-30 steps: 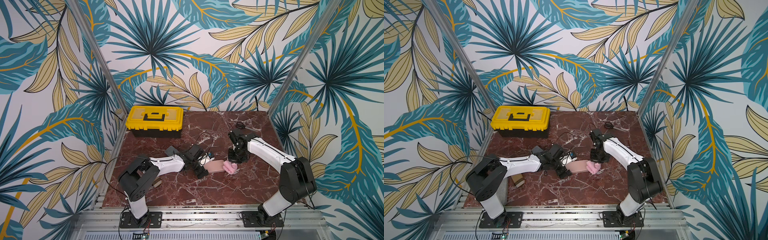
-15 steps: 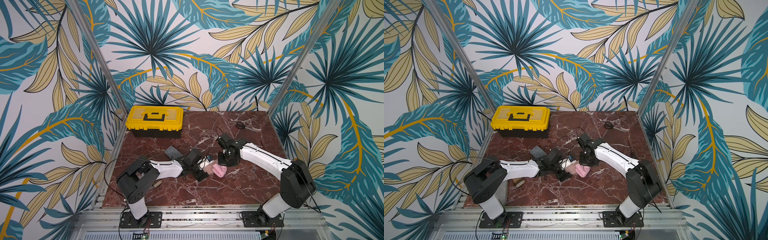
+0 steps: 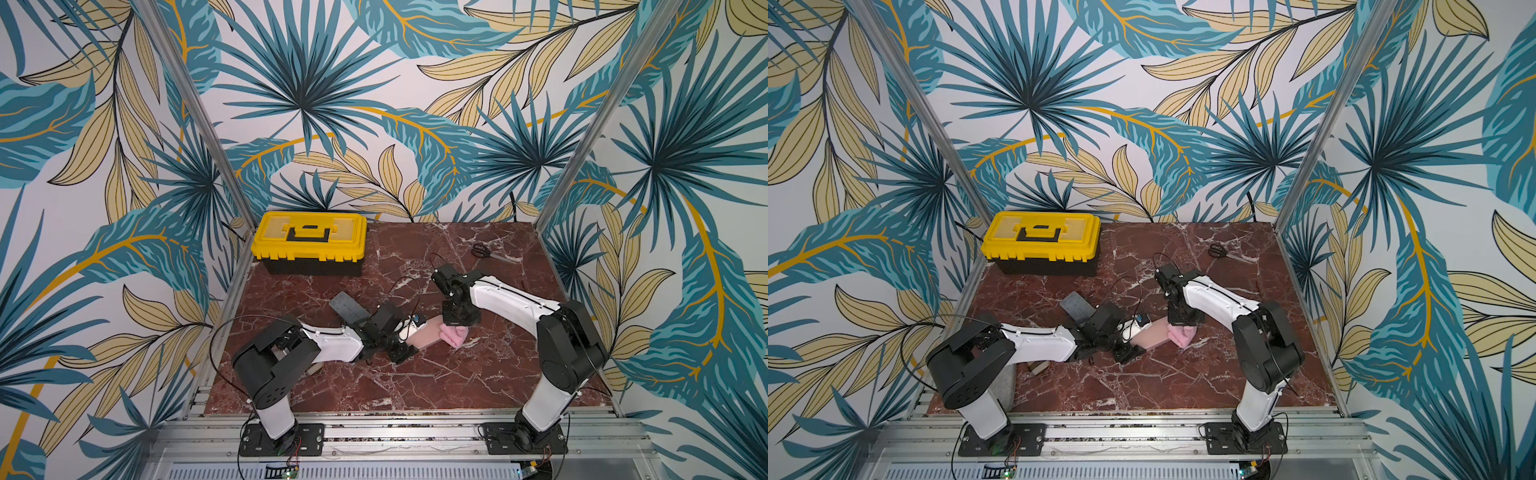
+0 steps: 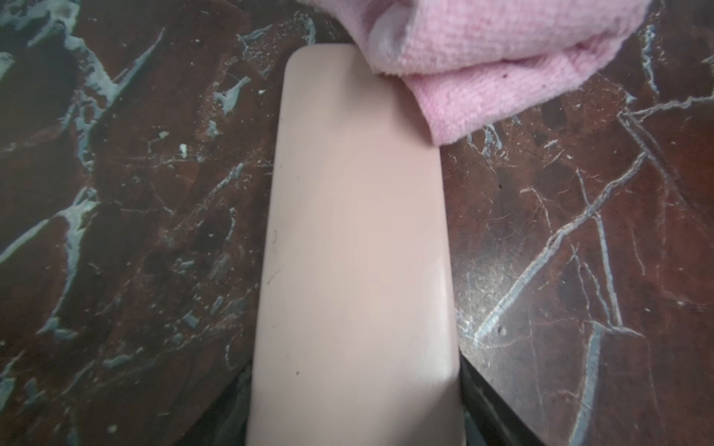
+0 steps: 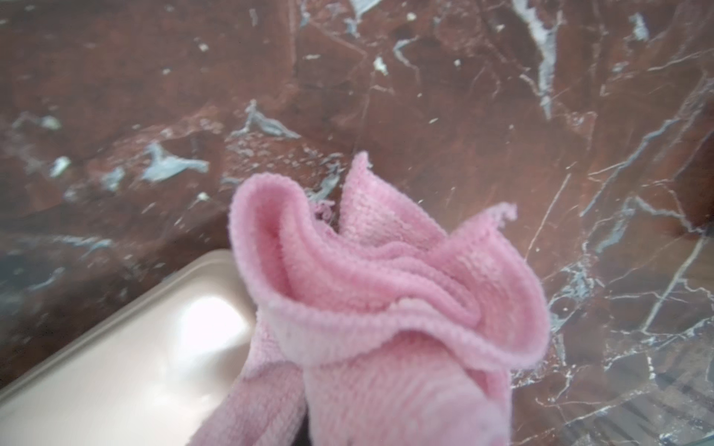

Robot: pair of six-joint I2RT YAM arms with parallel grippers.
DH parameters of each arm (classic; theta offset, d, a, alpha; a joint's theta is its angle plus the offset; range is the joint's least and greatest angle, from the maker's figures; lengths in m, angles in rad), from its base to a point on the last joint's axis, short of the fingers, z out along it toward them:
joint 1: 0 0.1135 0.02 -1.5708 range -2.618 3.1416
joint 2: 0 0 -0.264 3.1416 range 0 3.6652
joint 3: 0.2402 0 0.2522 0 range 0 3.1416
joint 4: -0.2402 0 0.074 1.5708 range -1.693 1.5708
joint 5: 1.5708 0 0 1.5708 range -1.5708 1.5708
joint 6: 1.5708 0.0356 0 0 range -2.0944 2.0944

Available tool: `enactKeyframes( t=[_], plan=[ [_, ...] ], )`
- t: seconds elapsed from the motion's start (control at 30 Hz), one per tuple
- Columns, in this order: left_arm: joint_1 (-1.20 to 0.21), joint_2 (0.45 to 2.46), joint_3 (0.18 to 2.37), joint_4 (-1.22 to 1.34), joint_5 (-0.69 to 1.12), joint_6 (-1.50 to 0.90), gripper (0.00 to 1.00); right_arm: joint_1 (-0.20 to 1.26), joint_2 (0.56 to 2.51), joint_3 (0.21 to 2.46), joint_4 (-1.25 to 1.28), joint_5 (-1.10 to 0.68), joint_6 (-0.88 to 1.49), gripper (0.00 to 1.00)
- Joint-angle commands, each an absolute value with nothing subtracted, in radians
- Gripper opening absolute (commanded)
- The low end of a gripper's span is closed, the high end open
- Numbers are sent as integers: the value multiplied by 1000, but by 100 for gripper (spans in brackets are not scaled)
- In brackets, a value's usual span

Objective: Wipe the eyeglass case
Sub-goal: Wipe the dirt from the eyeglass case.

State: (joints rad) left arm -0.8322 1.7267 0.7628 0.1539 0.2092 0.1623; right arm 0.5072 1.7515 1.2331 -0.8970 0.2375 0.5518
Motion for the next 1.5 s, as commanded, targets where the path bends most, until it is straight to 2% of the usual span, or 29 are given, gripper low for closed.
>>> enactKeyframes(
  t=[0.0, 0.13, 0.23, 0.3, 0.37, 0.43, 0.5, 0.57, 0.7, 0.8, 0.83, 0.9, 0.97, 1.03, 1.13, 1.27, 1.47],
  plan=[
    [-848, 1710, 727, 193, 197, 133, 51, 555, 1696, 1239, -866, 18, 593, 0],
    [-862, 1711, 719, 214, 183, 110, 50, 570, 1700, 1136, -636, -228, 748, 0],
    [-870, 1710, 712, 212, 167, 110, 50, 524, 1748, 1094, -621, -254, 740, 0],
    [-877, 1701, 704, 211, 151, 111, 50, 455, 1765, 1087, -693, -164, 681, 0],
    [-888, 1694, 690, 226, 123, 112, 49, 407, 1784, 1131, -821, 75, 591, 0],
    [-897, 1691, 678, 246, 92, 113, 47, 419, 1816, 1213, -937, 331, 512, 0],
    [-906, 1688, 669, 259, 63, 111, 47, 443, 1816, 1278, -989, 412, 463, 0],
    [-910, 1682, 659, 273, 38, 105, 47, 468, 1777, 1303, -956, 278, 451, 0],
    [-916, 1668, 644, 300, 9, 103, 42, 488, 1770, 1282, -786, -181, 588, 0],
    [-920, 1664, 641, 305, 4, 106, 40, 501, 1817, 1261, -685, -309, 649, 0],
    [-922, 1665, 640, 304, 1, 108, 39, 492, 1834, 1261, -688, -299, 636, 0],
    [-926, 1665, 635, 305, -5, 110, 37, 455, 1879, 1302, -807, -139, 562, 0],
    [-930, 1667, 625, 314, -10, 111, 35, 428, 1925, 1377, -946, 162, 478, 0],
    [-936, 1676, 618, 323, -17, 113, 33, 428, 1934, 1446, -1003, 354, 428, 0],
    [-945, 1695, 624, 319, -32, 114, 30, 437, 1948, 1549, -1009, 329, 393, 0],
    [-954, 1706, 633, 319, -51, 120, 29, 493, 2093, 1696, -1053, 296, 399, 0],
    [-958, 1707, 646, 319, -96, 114, 27, 591, 2189, 1702, -1034, 246, 443, 0]
  ],
)
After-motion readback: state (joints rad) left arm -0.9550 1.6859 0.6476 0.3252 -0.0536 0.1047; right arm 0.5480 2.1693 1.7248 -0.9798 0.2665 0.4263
